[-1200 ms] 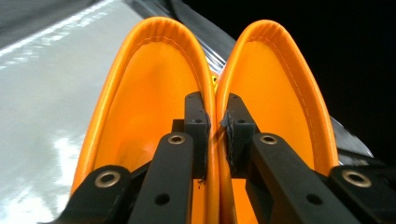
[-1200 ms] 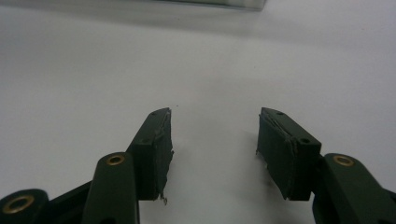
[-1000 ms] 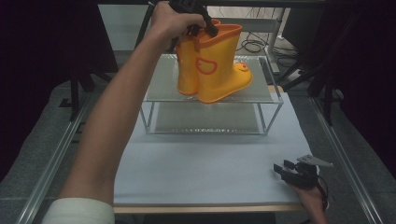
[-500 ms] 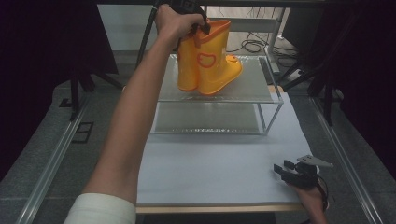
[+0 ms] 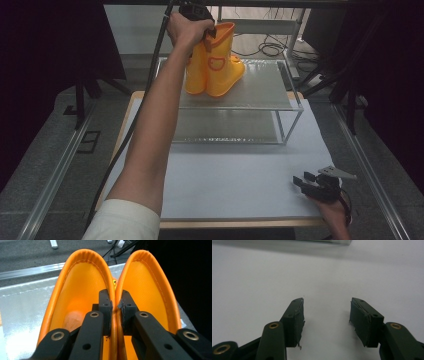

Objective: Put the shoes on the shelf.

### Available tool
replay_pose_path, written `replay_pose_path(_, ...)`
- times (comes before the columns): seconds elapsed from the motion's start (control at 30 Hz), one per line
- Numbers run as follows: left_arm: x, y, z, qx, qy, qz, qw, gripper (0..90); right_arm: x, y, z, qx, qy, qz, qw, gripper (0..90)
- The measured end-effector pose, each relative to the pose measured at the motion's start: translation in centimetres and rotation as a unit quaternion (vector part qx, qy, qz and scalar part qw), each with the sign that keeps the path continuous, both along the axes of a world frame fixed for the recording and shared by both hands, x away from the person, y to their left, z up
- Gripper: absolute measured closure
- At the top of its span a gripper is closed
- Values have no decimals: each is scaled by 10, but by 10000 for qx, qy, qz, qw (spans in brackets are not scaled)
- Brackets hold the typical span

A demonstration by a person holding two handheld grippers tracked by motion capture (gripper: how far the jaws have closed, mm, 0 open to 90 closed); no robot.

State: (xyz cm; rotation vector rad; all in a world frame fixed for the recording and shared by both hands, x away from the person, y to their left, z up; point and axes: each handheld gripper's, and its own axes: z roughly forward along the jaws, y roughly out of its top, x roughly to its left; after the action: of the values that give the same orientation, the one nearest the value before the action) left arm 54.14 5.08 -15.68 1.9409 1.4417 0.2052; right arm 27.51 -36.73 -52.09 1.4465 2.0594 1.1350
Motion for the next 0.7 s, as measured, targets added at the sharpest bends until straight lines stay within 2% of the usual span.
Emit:
replay_pose_path(0.13, 4, 0, -10, 97, 85, -28, 9999, 825, 0, 1, -1, -8, 3, 6, 10000, 445)
replay_pose_path(0.43, 2, -2, -20, 23, 98, -75, 9999, 809, -1, 3, 0, -16, 25, 26, 10000, 445)
replay_pose_path(0.5, 0, -1, -20, -18, 139, -162, 9998, 759, -1, 3, 0, -25, 17, 40, 10000, 445)
replay_pose_path(0.57, -1, 0, -19, -1, 122, -167, 9998, 672, -2, 4, 0, -20, 22, 44, 10000, 444)
replay_pose_path(0.6, -3, 1, -16, -6, 2, -166, 9999, 617, -2, 4, 0, -19, 18, 49, 10000, 445)
replay_pose_path(0.63, -3, 1, -16, -6, 2, -166, 9999, 580, -2, 4, 0, -19, 18, 49, 10000, 445)
replay_pose_path(0.67, -5, 2, -13, -1, -122, -211, 9997, 580, -2, 4, 1, -15, 15, 43, 10000, 445)
replay_pose_path(0.7, -6, 3, -10, -27, -188, -231, 9996, 521, -2, 3, 0, -22, 5, 46, 10000, 445)
